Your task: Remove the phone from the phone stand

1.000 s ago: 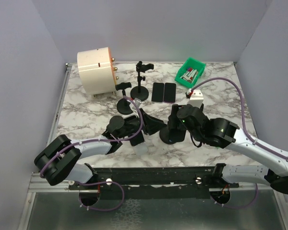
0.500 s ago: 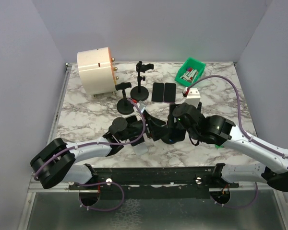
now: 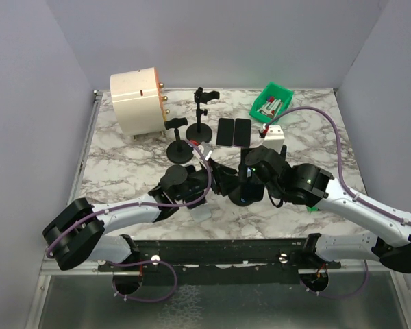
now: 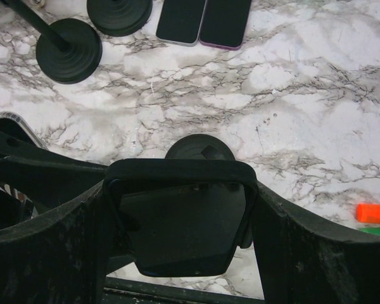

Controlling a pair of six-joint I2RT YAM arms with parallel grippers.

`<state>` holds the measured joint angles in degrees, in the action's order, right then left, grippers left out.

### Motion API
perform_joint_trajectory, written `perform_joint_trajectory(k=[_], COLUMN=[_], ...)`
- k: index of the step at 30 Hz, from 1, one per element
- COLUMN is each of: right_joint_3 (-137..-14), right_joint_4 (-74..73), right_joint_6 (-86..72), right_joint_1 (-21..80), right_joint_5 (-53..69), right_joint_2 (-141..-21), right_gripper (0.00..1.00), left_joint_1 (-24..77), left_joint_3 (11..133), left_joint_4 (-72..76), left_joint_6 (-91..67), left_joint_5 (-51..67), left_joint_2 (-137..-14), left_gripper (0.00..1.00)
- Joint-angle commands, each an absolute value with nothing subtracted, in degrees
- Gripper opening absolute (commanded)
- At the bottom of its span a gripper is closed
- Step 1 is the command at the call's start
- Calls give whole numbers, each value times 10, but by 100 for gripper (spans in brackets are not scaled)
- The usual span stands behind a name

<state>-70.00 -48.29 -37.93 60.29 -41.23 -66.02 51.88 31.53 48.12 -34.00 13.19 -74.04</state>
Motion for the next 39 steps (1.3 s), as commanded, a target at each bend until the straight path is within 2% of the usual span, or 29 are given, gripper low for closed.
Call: perform_joint_trajectory(k=[1, 7, 9, 11, 14, 15, 22, 39], right_joint_3=[-708, -706, -705, -704, -701, -700, -674, -614], right_joint_4=[-518, -515, -514, -514, -515, -516, -522, -525], right_joint_6=[-380, -378, -378, -379, -380, -381, -395, -436], right_joint_1=[603, 603, 602, 603, 602, 603, 602, 602], right_joint_5=[-422, -420, -419, -419, -423, -425, -452, -462], right_joint_2=[-663, -663, -663, -663, -661, -660, -641, -590], right_gripper=[0, 0, 0, 0, 0, 0, 0, 0], left_joint_1=[523, 524, 525, 525, 525, 526, 520, 436], left_joint_3=[340, 343, 346, 348, 342, 337, 292, 217], left_joint_4=[472, 473, 473, 473, 474, 474, 506, 682], left_joint_6=[-328, -334, -333, -332, -331, -330, -325, -493], left_joint_5=[130, 142, 150, 161, 159, 156, 160, 184], left_joint_2=[-743, -746, -748, -750, -747, -744, -724, -783], left_gripper=[59, 58, 52, 36, 6, 0, 0, 0])
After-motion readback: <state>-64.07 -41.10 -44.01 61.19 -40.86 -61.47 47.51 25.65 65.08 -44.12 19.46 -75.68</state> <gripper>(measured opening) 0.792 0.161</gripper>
